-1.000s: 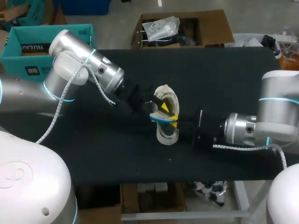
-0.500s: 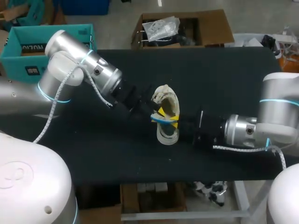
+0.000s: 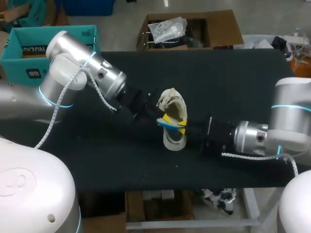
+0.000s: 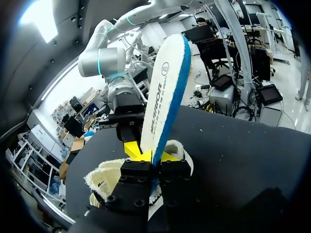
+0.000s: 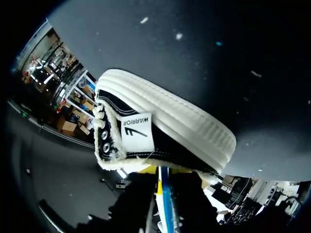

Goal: Open the shoe tongue, take the insole out of the shoe, put the insole back into the shoe, and pack the shoe into the shoebox

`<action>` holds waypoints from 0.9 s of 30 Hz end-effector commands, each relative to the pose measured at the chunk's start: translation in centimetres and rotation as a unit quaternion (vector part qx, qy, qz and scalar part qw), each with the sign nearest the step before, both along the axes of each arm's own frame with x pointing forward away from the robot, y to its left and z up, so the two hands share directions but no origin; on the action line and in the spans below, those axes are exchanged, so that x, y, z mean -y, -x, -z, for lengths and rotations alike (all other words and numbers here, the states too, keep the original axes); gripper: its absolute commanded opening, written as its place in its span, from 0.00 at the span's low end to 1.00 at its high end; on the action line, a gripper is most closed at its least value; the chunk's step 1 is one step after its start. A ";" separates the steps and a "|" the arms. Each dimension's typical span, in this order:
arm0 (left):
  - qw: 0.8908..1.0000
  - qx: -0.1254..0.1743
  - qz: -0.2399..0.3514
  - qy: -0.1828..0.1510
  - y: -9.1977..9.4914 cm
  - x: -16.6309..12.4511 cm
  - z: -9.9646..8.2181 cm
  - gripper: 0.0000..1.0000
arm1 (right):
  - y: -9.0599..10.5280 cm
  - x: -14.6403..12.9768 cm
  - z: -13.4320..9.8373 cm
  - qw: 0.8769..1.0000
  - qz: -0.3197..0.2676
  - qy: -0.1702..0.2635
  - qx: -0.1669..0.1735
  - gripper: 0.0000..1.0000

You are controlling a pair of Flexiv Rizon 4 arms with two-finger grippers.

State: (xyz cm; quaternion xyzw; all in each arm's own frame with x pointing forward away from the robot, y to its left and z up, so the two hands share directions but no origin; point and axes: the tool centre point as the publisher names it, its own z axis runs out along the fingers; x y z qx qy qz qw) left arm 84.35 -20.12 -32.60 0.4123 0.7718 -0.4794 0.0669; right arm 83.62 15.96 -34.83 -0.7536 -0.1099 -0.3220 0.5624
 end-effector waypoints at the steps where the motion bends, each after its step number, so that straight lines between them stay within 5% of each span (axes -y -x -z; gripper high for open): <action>1: 1.000 0.003 -0.002 0.000 0.2 0.2 0.1 0.00 | 1.0 -0.4 -1.0 1.000 0.002 0.011 0.004 0.38; 6: 1.000 0.007 -0.004 -0.002 0.4 0.4 0.1 0.00 | 2.4 -1.4 -2.1 0.999 0.003 0.031 0.004 0.34; 12: 1.000 0.010 -0.003 -0.001 0.4 0.5 0.1 0.00 | 3.1 -1.8 -2.5 0.998 0.018 0.056 -0.002 0.03; 16: 1.000 0.012 -0.003 -0.002 0.3 0.5 -0.1 0.00 | 3.1 -1.6 -2.2 0.998 0.021 0.058 -0.006 0.09; 21: 1.000 0.014 -0.005 -0.004 0.4 0.4 -0.2 0.00 | 3.3 -1.3 -2.1 0.998 0.025 0.057 -0.008 0.33; 27: 1.000 0.014 -0.008 -0.005 0.3 0.3 -0.2 0.00 | 3.3 -1.1 -2.2 0.998 0.029 0.058 -0.006 0.26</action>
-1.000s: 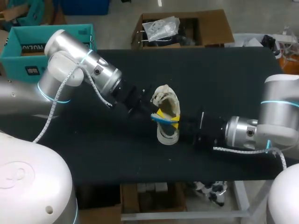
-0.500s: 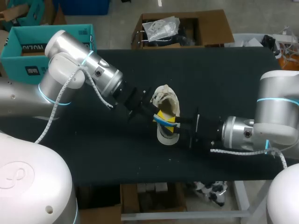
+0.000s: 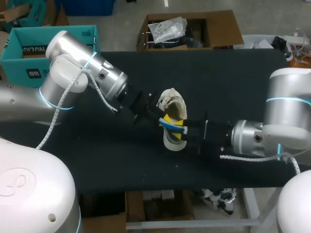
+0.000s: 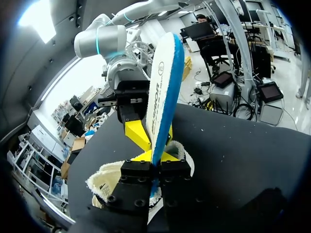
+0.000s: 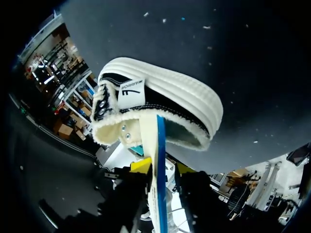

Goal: Open the shoe tongue, take the insole out of the shoe, put the insole back into the shoe, and pack the shoe into the shoebox

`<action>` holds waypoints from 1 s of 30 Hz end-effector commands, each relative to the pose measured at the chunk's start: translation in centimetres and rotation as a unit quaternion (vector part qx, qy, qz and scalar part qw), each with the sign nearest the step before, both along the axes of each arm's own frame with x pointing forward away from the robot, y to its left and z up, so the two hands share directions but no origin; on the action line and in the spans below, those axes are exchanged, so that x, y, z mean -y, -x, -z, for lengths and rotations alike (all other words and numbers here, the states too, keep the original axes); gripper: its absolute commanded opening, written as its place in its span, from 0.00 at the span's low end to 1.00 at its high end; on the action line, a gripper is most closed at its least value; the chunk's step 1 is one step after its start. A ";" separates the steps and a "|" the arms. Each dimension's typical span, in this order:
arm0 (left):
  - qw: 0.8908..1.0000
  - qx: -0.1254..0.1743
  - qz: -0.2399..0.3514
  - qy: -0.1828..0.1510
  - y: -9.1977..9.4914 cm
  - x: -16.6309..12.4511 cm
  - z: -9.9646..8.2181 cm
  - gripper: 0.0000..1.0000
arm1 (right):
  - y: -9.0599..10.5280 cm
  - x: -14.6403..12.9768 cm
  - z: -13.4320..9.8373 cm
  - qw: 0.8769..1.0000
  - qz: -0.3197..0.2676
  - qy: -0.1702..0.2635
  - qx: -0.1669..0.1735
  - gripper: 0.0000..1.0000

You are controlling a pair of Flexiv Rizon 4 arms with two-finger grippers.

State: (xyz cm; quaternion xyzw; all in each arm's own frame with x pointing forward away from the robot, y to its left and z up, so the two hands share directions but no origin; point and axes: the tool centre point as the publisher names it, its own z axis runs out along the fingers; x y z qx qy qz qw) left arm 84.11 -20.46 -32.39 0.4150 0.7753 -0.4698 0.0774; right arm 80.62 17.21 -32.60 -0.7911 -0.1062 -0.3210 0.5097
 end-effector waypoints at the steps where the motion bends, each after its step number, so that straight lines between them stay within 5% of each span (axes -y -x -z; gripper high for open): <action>1: 1.000 0.000 -0.003 -0.001 0.1 0.0 0.1 0.00 | 0.3 0.2 0.0 1.000 0.006 -0.002 0.005 0.01; 13: 0.999 0.020 -0.031 -0.016 -1.1 1.1 1.4 0.00 | -1.8 0.8 1.6 1.000 0.006 0.011 0.016 0.00; 30: 0.998 0.004 -0.056 -0.020 -1.9 0.5 2.4 0.00 | -4.6 1.5 3.5 1.000 0.018 0.018 0.003 0.00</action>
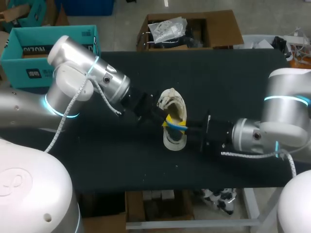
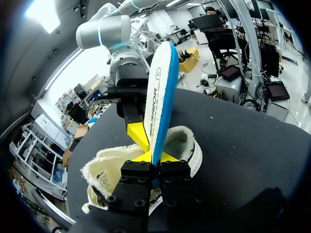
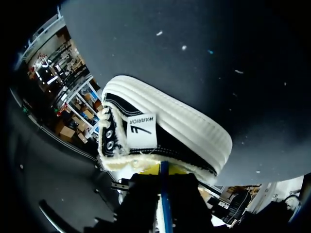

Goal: Open the shoe tongue, take the insole out of the shoe, put the insole back into the shoe, and pack the shoe into the shoebox

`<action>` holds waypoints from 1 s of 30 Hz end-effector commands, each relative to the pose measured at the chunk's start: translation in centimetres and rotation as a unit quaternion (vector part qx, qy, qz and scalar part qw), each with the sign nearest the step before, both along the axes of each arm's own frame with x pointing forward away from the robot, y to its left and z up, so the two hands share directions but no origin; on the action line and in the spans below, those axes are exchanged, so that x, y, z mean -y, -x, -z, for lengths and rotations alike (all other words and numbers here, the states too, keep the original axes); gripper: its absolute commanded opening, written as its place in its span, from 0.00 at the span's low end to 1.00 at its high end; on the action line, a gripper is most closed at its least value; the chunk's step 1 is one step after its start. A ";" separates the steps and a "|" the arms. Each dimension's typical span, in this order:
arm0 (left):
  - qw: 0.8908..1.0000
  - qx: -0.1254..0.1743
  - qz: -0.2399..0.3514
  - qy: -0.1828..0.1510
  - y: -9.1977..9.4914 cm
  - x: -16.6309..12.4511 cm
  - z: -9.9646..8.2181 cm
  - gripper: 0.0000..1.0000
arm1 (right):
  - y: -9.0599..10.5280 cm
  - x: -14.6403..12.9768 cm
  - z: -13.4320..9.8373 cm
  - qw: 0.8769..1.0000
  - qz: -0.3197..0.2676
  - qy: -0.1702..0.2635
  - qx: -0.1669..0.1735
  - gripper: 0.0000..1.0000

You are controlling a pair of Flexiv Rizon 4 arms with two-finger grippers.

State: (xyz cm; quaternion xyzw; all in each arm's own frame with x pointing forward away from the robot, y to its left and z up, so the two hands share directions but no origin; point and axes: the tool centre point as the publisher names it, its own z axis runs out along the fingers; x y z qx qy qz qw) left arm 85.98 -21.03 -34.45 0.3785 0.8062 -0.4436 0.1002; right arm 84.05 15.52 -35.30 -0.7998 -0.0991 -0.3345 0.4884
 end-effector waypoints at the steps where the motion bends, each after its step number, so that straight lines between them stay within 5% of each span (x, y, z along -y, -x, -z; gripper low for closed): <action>1: 1.000 -0.007 -0.005 0.002 -0.2 -0.1 0.5 0.00 | -1.2 -0.2 0.9 1.000 -0.001 0.001 -0.005 0.00; 9: 1.000 -0.018 -0.014 0.011 -0.4 -0.5 0.8 0.07 | -1.4 0.0 1.0 1.000 -0.001 0.002 -0.010 0.00; 11: 1.000 -0.017 -0.013 0.012 -0.2 -0.5 0.7 0.00 | -1.4 -0.1 0.9 1.000 -0.002 0.003 -0.010 0.00; 30: 1.000 -0.016 -0.016 0.016 -0.1 -0.5 0.7 0.00 | -1.5 -0.2 0.8 1.000 -0.009 -0.003 -0.012 0.00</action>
